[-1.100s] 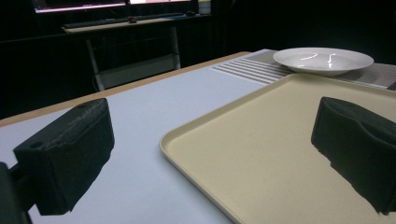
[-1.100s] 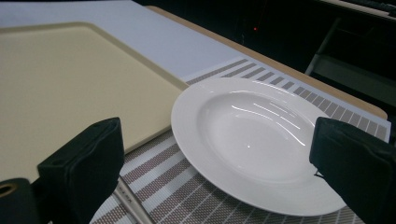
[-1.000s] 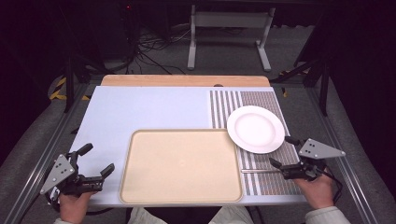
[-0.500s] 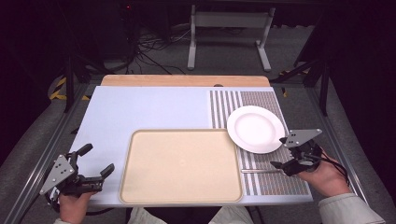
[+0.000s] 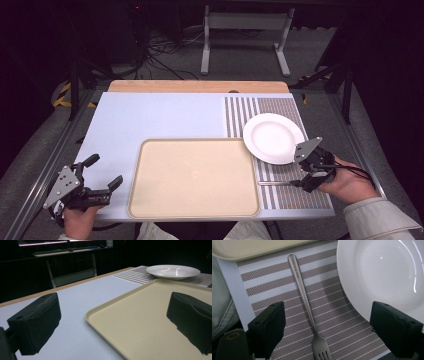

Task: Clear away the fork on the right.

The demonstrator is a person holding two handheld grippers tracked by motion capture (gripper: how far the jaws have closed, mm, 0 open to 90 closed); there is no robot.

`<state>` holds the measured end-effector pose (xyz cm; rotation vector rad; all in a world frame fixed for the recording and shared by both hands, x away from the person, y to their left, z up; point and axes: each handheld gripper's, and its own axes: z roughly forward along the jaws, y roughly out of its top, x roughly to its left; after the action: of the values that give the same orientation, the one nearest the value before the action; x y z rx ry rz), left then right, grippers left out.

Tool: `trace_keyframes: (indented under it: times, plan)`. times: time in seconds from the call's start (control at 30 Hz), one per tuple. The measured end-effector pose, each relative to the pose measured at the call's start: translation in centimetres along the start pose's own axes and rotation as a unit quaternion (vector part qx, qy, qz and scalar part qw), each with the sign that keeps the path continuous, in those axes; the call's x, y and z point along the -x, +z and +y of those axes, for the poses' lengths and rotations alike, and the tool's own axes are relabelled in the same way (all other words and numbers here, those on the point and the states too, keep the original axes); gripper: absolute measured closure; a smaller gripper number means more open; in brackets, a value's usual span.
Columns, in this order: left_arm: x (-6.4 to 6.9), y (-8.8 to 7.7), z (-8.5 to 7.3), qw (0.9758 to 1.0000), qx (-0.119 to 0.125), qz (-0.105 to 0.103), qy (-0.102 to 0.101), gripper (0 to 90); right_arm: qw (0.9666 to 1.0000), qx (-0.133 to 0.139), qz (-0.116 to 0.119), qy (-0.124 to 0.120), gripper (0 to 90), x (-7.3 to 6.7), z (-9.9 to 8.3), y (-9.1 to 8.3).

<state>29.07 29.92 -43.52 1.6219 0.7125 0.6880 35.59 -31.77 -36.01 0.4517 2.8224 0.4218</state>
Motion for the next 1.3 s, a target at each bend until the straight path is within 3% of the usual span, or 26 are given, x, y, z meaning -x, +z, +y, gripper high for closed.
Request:
trace_keyframes:
  times: [0.07,0.4,0.57,0.73,1.0,1.3]
  plan:
    - [0.0,0.0,0.0,1.0000,-0.001,0.000,0.000,0.1,0.9998,-0.018,0.008,-0.004,14.6,0.1,0.1,0.3]
    - [0.0,0.0,0.0,1.0000,0.000,0.000,-0.001,0.1,0.9982,-0.055,0.020,-0.015,17.0,0.2,0.0,0.8]
    - [0.0,0.0,0.0,1.0000,0.000,0.000,-0.001,0.1,0.9969,-0.053,0.051,-0.028,25.7,-0.1,-0.3,1.6]
    - [0.0,0.1,0.0,1.0000,-0.002,-0.001,-0.001,0.1,0.9937,-0.077,0.073,-0.038,32.3,0.0,-0.8,3.5]
    - [0.1,0.0,0.0,1.0000,-0.004,-0.001,-0.001,0.1,0.9901,-0.099,0.080,-0.059,46.0,0.3,-0.8,4.9]
    - [0.1,0.1,0.0,1.0000,-0.005,-0.002,0.000,0.1,0.9887,-0.098,0.090,-0.069,64.6,0.7,-1.0,5.3]
